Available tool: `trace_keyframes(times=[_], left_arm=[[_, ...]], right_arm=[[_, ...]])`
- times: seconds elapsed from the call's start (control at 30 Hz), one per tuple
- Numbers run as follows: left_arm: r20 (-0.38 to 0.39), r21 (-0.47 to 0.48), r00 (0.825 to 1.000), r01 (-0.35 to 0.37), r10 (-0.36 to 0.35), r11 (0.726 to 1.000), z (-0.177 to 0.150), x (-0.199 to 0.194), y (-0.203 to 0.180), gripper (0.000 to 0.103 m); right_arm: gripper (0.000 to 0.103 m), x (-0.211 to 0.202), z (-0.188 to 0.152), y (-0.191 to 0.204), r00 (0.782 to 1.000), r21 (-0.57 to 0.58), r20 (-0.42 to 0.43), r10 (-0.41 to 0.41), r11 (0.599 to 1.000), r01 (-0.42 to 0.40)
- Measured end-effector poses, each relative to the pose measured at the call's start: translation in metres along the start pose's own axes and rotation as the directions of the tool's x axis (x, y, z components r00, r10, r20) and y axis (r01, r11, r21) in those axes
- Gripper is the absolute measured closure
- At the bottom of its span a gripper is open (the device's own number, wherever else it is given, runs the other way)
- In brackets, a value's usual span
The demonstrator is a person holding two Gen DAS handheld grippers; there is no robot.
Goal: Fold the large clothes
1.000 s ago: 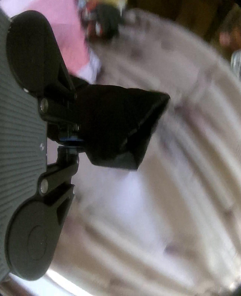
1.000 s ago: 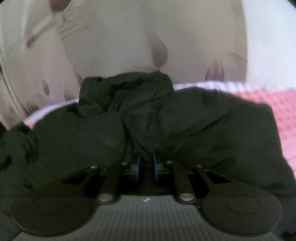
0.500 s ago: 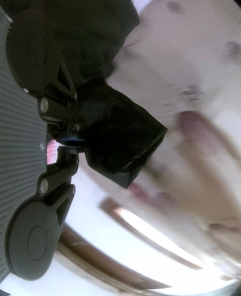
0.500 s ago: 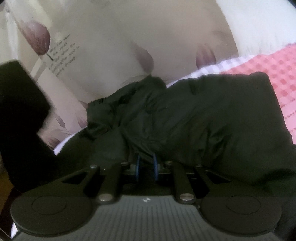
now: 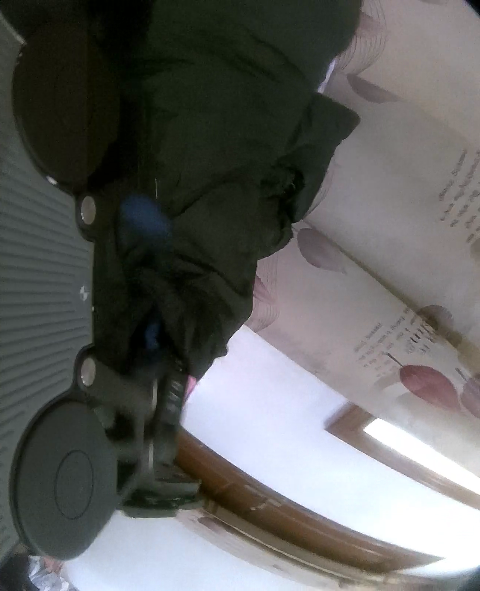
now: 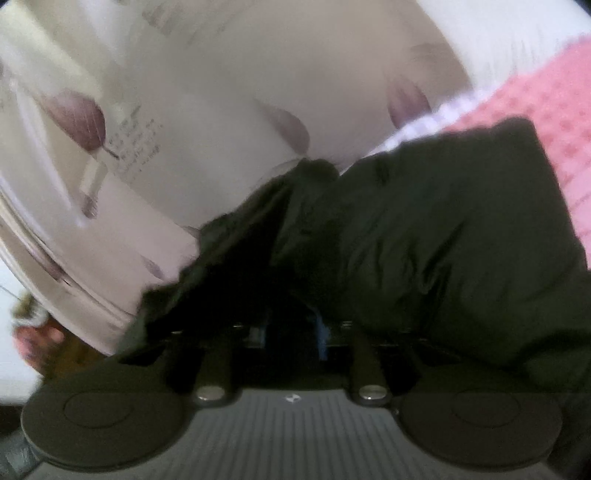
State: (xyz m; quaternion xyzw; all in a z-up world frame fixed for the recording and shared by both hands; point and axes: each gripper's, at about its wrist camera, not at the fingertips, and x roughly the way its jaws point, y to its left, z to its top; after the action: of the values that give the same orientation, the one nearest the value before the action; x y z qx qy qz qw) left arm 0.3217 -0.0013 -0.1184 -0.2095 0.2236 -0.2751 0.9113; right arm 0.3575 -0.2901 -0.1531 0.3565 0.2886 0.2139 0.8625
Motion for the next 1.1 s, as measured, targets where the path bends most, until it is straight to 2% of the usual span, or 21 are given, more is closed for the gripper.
trace_keyframes(times=[0.07, 0.13, 0.2, 0.23, 0.3, 0.4, 0.43, 0.47, 0.5, 0.53, 0.6, 0.7, 0.8, 0.9, 0.97, 1.1], left_arm=[[0.028, 0.023, 1.0, -0.015, 0.014, 1.0, -0.007, -0.008, -0.004, 0.003], [0.033, 0.008, 0.999, -0.009, 0.008, 1.0, -0.011, -0.014, -0.004, 0.002], [0.024, -0.028, 1.0, -0.001, 0.002, 1.0, -0.013, -0.014, 0.0, 0.001], [0.023, -0.044, 1.0, 0.001, 0.0, 0.999, -0.013, -0.014, 0.003, 0.001], [0.025, -0.06, 1.0, 0.009, -0.008, 0.998, -0.013, -0.015, 0.005, 0.001], [0.03, -0.065, 1.0, 0.012, -0.01, 0.998, -0.014, -0.017, 0.004, 0.0], [0.03, -0.069, 0.999, 0.013, -0.011, 0.998, -0.014, -0.018, 0.005, 0.0], [0.029, -0.073, 1.0, 0.013, -0.011, 0.997, -0.014, -0.018, 0.006, 0.0], [0.029, -0.075, 1.0, 0.011, -0.009, 0.997, -0.014, -0.017, 0.006, 0.0], [0.029, -0.078, 1.0, 0.007, -0.005, 0.997, -0.014, -0.017, 0.006, 0.0], [0.037, -0.088, 0.999, 0.005, -0.002, 0.996, -0.014, -0.018, 0.007, 0.0], [0.07, -0.094, 0.997, -0.027, 0.033, 0.995, -0.008, -0.033, 0.006, 0.001], [0.171, -0.119, 0.984, -0.036, 0.057, 0.992, 0.002, -0.071, 0.011, 0.0], [0.244, -0.19, 0.964, -0.057, 0.104, 0.98, 0.018, -0.1, 0.027, 0.001], [0.26, -0.245, 0.953, -0.088, 0.153, 0.966, 0.032, -0.109, 0.042, 0.003], [0.242, -0.329, 0.94, -0.155, 0.242, 0.932, 0.062, -0.106, 0.082, 0.006]], right_arm=[[0.06, -0.009, 0.005, -0.007, 0.997, 0.089, 0.01, 0.071, 0.993, -0.071], [0.023, -0.019, 0.011, -0.013, 0.986, 0.2, 0.056, 0.158, 0.966, -0.166], [0.005, -0.022, 0.019, -0.013, 0.973, 0.273, 0.08, 0.216, 0.934, -0.23], [0.001, -0.02, 0.023, -0.01, 0.973, 0.29, 0.067, 0.219, 0.929, -0.229], [0.001, -0.008, 0.034, 0.0, 0.981, 0.283, -0.002, 0.192, 0.942, -0.184], [0.0, 0.014, 0.046, 0.024, 0.989, 0.17, -0.094, 0.115, 0.981, -0.098], [0.004, 0.021, 0.048, 0.034, 0.989, 0.112, -0.121, 0.083, 0.991, -0.069], [0.015, 0.027, 0.05, 0.043, 0.989, 0.052, -0.141, 0.043, 0.998, -0.036], [0.062, 0.035, 0.05, 0.055, 0.984, -0.033, -0.174, -0.028, 0.999, 0.022], [0.09, 0.043, 0.049, 0.063, 0.973, -0.106, -0.208, -0.104, 0.991, 0.083], [0.092, 0.046, 0.045, 0.079, 0.967, -0.223, -0.188, -0.174, 0.966, 0.13], [0.093, 0.021, 0.044, 0.1, 0.984, -0.347, -0.061, -0.168, 0.928, 0.137], [0.093, 0.001, 0.044, 0.097, 0.976, -0.431, 0.035, -0.216, 0.877, 0.21], [0.093, 0.006, 0.037, 0.075, 0.965, -0.439, 0.001, -0.264, 0.866, 0.238], [0.093, 0.015, 0.029, 0.064, 0.954, -0.448, -0.016, -0.298, 0.856, 0.26], [0.093, 0.024, 0.025, 0.043, 0.962, -0.336, -0.038, -0.272, 0.91, 0.244]])
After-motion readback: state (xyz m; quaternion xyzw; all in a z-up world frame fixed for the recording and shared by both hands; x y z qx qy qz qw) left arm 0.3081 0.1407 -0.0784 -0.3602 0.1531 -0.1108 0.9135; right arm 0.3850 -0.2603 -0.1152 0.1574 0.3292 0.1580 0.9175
